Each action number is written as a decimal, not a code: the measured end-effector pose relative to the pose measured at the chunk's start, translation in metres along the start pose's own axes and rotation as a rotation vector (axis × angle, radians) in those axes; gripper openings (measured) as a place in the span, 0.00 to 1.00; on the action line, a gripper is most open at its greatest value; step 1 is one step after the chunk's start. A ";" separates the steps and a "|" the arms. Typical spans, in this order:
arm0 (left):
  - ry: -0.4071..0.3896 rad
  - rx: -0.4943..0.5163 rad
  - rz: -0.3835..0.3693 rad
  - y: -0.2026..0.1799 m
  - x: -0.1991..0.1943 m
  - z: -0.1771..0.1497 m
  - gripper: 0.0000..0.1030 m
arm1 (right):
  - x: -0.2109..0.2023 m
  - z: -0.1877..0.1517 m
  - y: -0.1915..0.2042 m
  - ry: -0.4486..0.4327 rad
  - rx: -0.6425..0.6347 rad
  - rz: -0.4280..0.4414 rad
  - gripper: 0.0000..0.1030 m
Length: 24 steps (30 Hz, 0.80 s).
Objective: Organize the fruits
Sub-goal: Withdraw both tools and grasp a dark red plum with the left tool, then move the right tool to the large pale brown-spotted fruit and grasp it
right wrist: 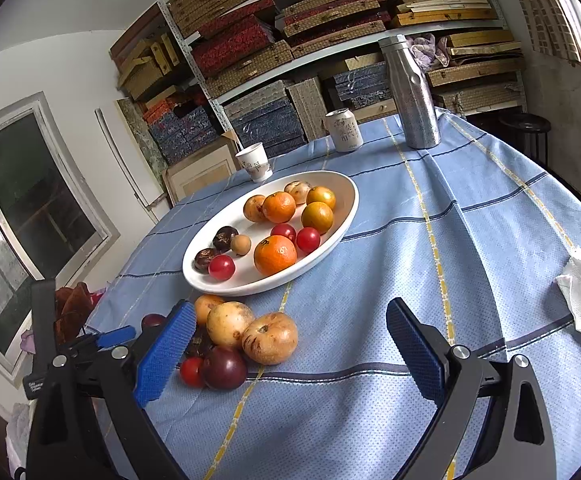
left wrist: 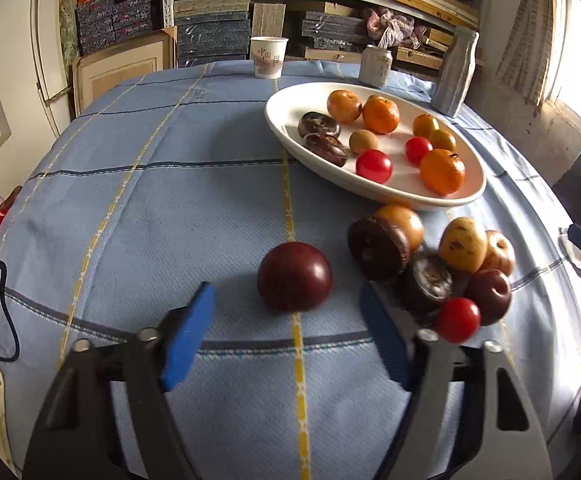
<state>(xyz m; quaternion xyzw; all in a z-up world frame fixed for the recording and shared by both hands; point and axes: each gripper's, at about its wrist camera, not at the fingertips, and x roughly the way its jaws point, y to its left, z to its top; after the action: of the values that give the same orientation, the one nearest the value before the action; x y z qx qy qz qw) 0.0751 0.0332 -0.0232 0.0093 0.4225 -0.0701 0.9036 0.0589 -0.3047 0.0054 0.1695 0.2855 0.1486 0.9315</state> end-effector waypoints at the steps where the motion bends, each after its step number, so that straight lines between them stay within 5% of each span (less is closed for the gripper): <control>1: 0.008 0.003 -0.007 0.000 0.002 0.000 0.59 | 0.000 0.000 0.000 0.000 0.000 0.001 0.94; 15: 0.006 0.025 -0.041 -0.006 0.013 0.009 0.39 | 0.002 0.000 0.000 0.015 -0.012 -0.005 0.94; 24: 0.005 -0.003 -0.059 -0.001 0.009 0.008 0.37 | 0.020 -0.008 0.012 0.100 -0.100 -0.022 0.91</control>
<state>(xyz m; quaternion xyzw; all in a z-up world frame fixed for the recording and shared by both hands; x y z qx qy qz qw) 0.0867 0.0307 -0.0256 -0.0045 0.4249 -0.0960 0.9001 0.0676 -0.2845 -0.0054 0.1118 0.3259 0.1609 0.9249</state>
